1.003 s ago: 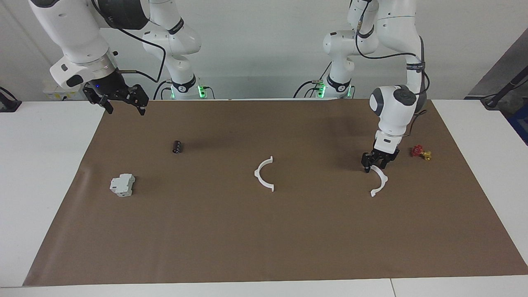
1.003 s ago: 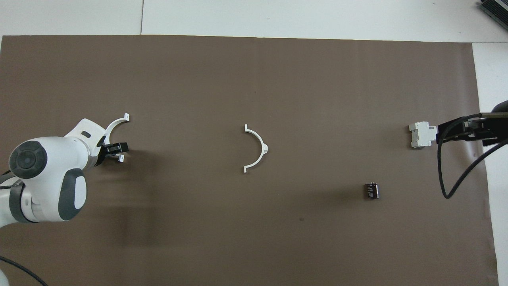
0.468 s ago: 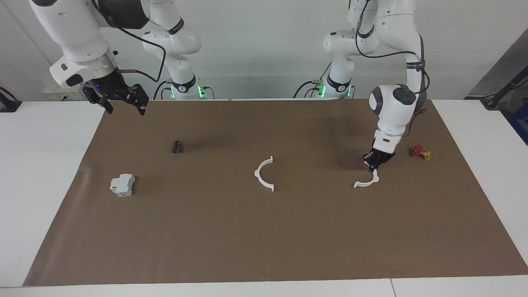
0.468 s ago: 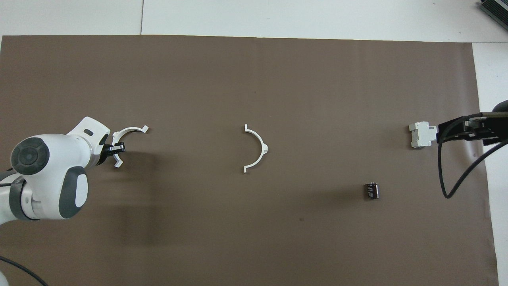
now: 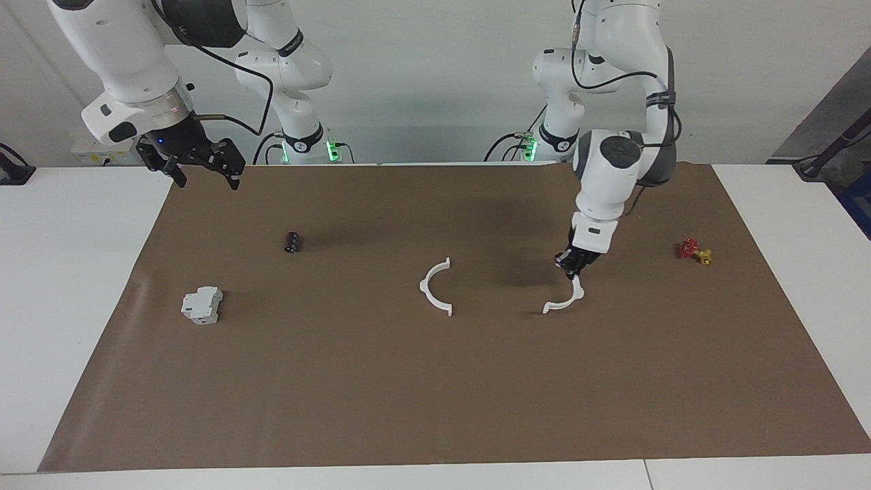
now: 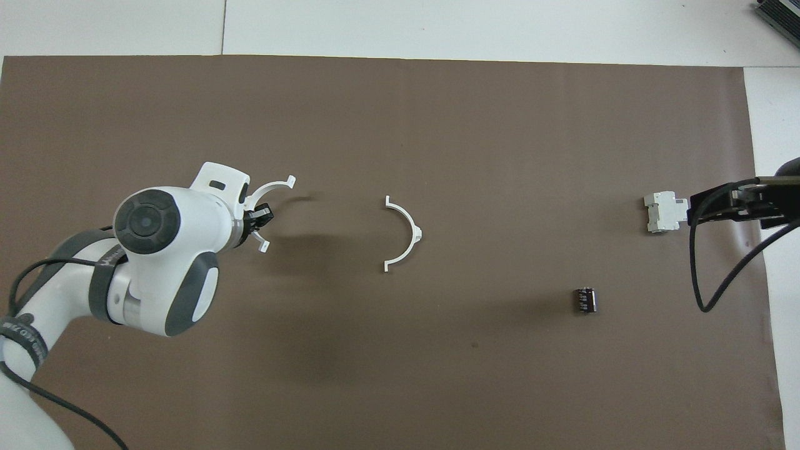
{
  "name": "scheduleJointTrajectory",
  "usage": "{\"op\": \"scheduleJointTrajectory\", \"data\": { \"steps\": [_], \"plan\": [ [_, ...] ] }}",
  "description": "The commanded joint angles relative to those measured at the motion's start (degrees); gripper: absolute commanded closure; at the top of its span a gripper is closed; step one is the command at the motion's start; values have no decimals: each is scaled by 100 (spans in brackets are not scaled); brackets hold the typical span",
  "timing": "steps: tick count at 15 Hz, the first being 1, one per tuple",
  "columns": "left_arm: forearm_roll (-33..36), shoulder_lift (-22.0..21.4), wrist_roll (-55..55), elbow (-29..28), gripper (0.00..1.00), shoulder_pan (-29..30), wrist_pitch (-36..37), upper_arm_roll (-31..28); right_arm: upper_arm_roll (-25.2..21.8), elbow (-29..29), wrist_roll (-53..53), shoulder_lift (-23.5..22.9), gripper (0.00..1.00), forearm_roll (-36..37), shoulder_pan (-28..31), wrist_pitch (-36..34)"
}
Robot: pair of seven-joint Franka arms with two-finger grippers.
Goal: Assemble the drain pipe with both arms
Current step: 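Carry the clamp half with the left gripper toward the placed half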
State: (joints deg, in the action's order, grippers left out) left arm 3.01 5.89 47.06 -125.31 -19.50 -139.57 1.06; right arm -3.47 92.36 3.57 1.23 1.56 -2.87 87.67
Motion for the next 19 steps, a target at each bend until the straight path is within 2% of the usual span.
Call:
{"op": "scheduleJointTrajectory", "data": {
  "steps": [1, 4, 8, 11, 19],
  "plan": [
    [7, 53, 934, 112, 100, -544, -94, -80, 13, 46, 12, 70, 0, -60, 41, 75],
    [-2, 272, 1778, 164, 100, -985, -535, -80, 13, 46, 12, 70, 0, -60, 41, 75],
    [-19, 1071, 2173, 708, 100, -1275, -598, -97, 13, 46, 12, 70, 0, -60, 41, 66],
    [7, 1046, 2658, 753, 100, -1538, 121, -132, 22, 46, 12, 70, 0, -60, 41, 75],
    [218, 1046, 3555, 833, 100, -1829, 167, -150, 22, 46, 12, 70, 0, -60, 41, 66]
  ]
}}
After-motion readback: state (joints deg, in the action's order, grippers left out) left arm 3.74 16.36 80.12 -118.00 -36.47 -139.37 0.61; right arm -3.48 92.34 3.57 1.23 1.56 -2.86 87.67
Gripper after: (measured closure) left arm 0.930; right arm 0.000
